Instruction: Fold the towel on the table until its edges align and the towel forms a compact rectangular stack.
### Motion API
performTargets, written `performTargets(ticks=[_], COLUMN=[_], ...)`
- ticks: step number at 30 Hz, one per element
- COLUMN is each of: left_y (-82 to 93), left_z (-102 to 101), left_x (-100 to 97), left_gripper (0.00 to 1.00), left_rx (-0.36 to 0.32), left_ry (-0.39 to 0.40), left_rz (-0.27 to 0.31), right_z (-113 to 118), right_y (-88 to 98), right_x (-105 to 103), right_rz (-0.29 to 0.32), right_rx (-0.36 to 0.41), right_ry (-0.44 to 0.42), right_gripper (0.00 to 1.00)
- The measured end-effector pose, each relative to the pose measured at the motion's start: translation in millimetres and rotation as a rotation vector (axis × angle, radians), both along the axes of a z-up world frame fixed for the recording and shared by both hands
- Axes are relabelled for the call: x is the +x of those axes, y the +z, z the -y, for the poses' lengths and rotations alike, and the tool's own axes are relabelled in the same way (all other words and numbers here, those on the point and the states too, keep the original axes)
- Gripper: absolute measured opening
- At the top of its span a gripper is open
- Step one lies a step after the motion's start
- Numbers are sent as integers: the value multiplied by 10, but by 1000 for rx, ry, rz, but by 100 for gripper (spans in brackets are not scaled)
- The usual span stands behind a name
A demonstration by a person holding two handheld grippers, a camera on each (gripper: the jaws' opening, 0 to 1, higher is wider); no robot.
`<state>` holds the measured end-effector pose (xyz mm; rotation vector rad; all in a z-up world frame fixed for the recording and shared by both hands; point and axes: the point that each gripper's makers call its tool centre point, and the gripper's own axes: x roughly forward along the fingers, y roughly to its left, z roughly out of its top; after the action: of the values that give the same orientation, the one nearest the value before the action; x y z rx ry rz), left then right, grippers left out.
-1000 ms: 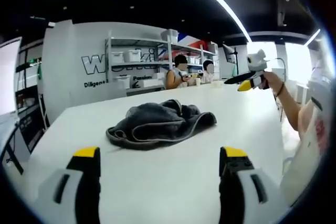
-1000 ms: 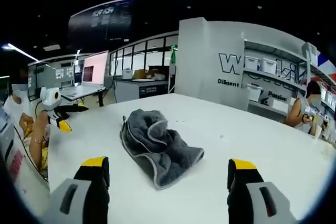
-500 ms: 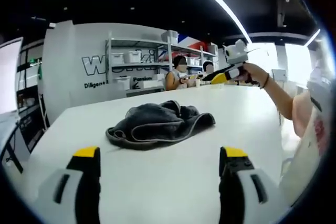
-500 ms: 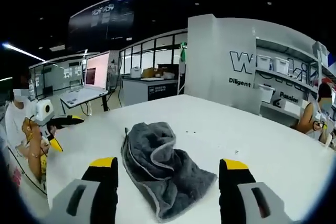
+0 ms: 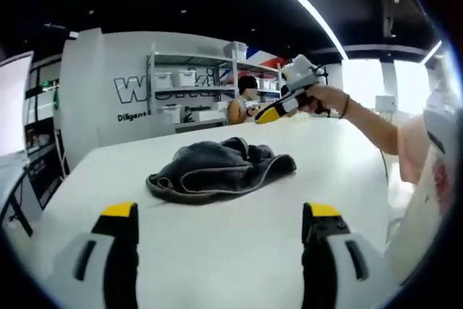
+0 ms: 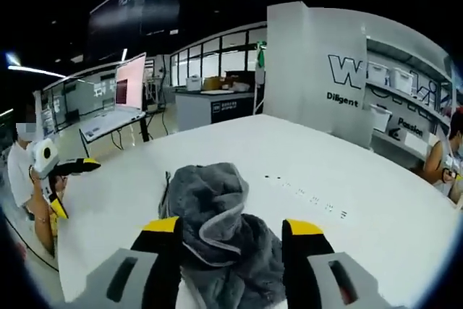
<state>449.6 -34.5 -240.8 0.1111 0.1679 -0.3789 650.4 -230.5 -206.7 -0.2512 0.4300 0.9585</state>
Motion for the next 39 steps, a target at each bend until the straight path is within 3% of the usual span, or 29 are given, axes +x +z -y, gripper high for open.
performTargets(ticks=[10, 16, 29, 33, 39], left_y=[1, -19, -41, -56, -65], left_z=[8, 27, 11, -6, -14], left_x=[-45, -39, -43, -43, -38], left_gripper=[99, 98, 98, 98, 98], left_rx=[4, 10, 3, 3, 1], left_ry=[2, 0, 5, 10, 12], left_rz=[0, -5, -6, -10, -12], right_z=[-251, -333, -362, -348, -328], right_y=[-213, -385, -624, -651, -629], right_x=[183, 311, 260, 249, 220], right_rz=[-33, -55, -121, -121, -116], right_rx=[-53, -101, -126, -135, -136], right_ry=[20, 30, 61, 72, 78], right_gripper=[47, 34, 20, 10, 7])
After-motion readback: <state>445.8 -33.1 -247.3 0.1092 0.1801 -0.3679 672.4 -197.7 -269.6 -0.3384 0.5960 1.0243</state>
